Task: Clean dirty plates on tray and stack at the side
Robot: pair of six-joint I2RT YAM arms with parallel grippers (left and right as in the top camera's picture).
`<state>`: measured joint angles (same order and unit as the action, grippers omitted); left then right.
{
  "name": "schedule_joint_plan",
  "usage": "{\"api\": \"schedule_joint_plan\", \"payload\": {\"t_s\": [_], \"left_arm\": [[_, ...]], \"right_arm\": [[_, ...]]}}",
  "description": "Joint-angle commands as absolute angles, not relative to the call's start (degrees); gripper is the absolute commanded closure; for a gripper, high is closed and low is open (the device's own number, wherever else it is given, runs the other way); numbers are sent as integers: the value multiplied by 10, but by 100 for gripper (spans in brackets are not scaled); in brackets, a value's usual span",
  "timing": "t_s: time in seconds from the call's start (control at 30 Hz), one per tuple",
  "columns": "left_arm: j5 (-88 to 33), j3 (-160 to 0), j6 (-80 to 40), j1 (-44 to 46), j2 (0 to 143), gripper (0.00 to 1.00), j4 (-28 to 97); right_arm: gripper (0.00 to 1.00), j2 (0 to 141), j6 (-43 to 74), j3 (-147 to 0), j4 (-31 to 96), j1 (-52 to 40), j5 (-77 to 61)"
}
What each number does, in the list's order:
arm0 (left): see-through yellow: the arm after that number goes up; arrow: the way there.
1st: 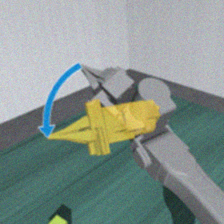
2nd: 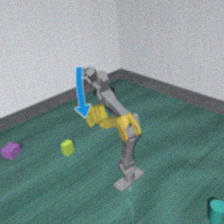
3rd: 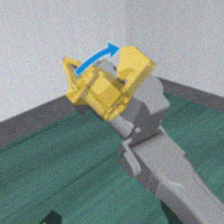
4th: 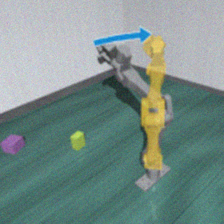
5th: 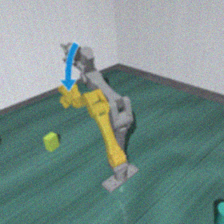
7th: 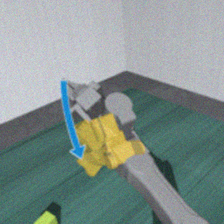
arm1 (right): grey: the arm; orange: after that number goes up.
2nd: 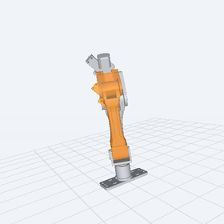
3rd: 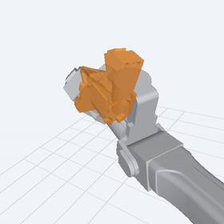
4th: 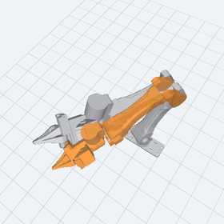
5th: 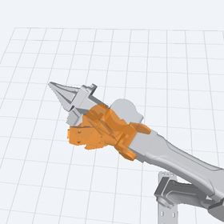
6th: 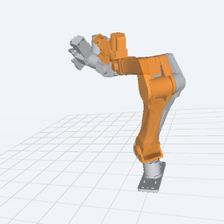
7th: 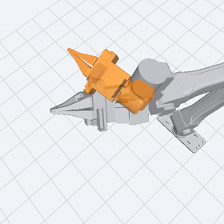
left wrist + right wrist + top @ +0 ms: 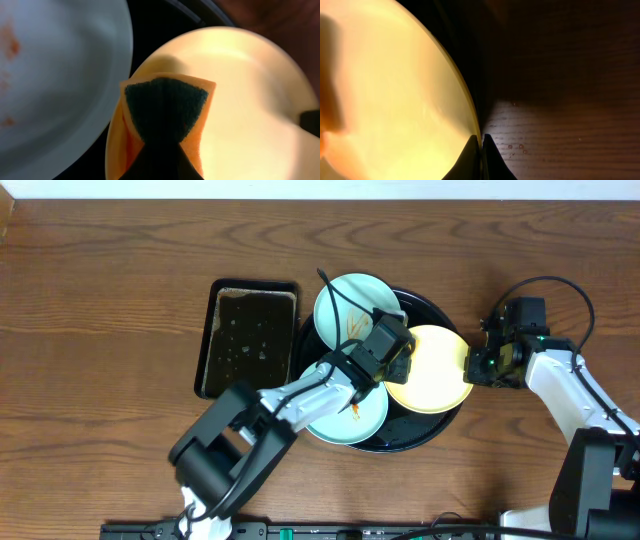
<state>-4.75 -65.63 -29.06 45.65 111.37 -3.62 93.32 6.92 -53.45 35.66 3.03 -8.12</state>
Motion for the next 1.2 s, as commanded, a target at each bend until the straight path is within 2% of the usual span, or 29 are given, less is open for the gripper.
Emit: {"api": "schedule_joint_plan", "payload": {"t_s": [0.0,0.2,0.53,0.67,0.73,0.8,1.17], "left_arm": [[-34,-679,-255,454,1047,93,-25],[-34,-679,-255,430,989,93,50],[-34,-679,-255,351,962,93,142],[-35,-679,-251,320,962,93,154],[-45,-679,-251,309,962,92,154],[-58,-679,-251,302,962,93,154],[-59,-679,-251,302,962,92,192]], "right_arm": [[99,938,62,-543,351,25,-80],[76,938,62,-543,353,25,-80],[72,938,62,-542,341,25,-80],[76,938,69,-536,335,25,-81],[84,938,77,-530,329,25,-81],[98,938,77,-522,320,25,-87],[99,938,81,-502,270,25,-92]]}}
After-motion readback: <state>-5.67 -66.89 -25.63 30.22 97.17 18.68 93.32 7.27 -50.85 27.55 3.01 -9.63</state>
